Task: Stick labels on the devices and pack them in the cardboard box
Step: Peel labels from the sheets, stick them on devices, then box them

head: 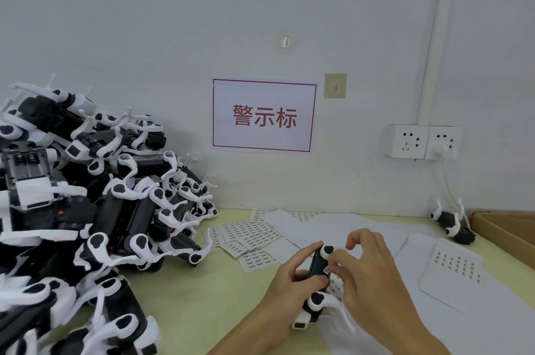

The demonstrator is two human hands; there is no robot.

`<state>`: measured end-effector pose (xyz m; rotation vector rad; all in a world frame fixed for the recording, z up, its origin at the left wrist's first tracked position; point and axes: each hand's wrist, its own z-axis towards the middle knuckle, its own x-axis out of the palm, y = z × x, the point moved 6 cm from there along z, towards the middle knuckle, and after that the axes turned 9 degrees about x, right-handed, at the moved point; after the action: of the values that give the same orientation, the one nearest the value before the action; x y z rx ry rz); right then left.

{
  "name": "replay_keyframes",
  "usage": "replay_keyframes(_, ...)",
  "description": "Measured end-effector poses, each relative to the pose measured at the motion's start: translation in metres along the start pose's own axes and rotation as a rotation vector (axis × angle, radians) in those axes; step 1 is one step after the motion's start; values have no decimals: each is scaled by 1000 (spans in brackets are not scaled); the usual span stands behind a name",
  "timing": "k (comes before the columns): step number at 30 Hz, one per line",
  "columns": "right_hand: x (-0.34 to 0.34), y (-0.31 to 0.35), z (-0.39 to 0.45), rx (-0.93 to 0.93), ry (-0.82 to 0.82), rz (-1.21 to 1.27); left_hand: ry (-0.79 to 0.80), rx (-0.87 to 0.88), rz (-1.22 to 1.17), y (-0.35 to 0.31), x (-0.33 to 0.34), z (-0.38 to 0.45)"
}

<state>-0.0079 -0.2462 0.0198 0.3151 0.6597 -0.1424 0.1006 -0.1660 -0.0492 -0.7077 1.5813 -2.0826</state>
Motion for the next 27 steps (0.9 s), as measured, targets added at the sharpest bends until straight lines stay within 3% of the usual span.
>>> replay_keyframes(27,2,5,2,-40,9,-38,-20,37,46,-1,0,-2)
